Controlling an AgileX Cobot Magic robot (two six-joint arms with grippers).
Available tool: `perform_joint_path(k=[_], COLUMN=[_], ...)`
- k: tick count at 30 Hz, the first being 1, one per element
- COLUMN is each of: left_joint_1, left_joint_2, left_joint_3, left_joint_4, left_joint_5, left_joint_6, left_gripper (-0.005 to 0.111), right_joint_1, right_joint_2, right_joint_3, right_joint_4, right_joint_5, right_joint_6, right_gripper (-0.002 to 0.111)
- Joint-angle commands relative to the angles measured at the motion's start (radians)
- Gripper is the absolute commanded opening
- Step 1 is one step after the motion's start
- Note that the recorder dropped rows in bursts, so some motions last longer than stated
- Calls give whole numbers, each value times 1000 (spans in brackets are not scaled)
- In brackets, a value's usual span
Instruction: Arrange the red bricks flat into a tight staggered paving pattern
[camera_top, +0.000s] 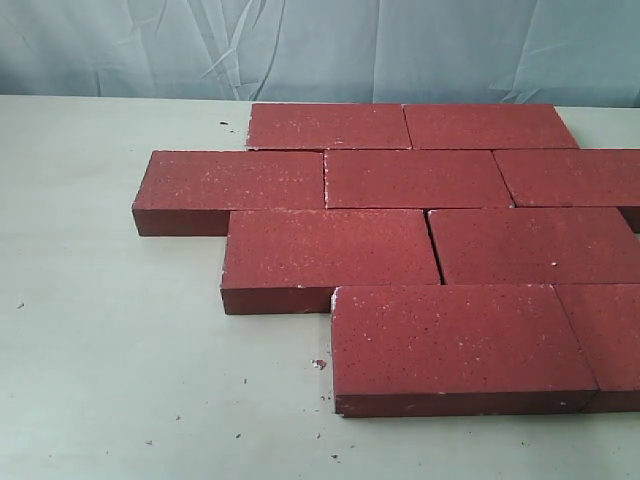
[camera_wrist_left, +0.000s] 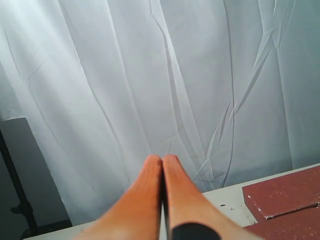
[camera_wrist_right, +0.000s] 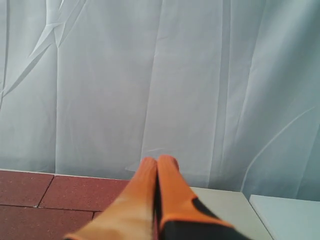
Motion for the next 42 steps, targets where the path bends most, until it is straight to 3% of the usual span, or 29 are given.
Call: perform_joint_path(k=[1,14,18,20,27,30,36,42], left_joint_1=[-4,-4,-4,-4,-4,-2,83,87], left_joint_2=[-11,-12,-20,-45,-223,-298,-390,-456], left_joint_3=[4,11,43,84,227,283,371,443], left_joint_4=[-12,-51,117,228,268,272,267,214], left_joint_5=[5,14,13,13,12,31,44,44], left_joint_6=[-9,-9,-143,-255,-261,-283,-355,-349], left_gripper=[0,0,0,0,0,0,0,0], right_joint_1=[-4,-4,-4,-4,-4,-4,-4,-4], right_joint_2=[-4,-4,-4,-4,-4,-4,-4,-4], right_joint_3=[3,3,3,3,3,3,3,3], right_joint_4=[1,1,1,1,1,1,1,1], right_joint_5=[-15,-15,-15,-15,-11,-11,-11,-15], right_joint_6=[2,2,2,2,4,4,4,4], right_gripper=[-1,-1,-1,-1,-1,-1,-1,-1])
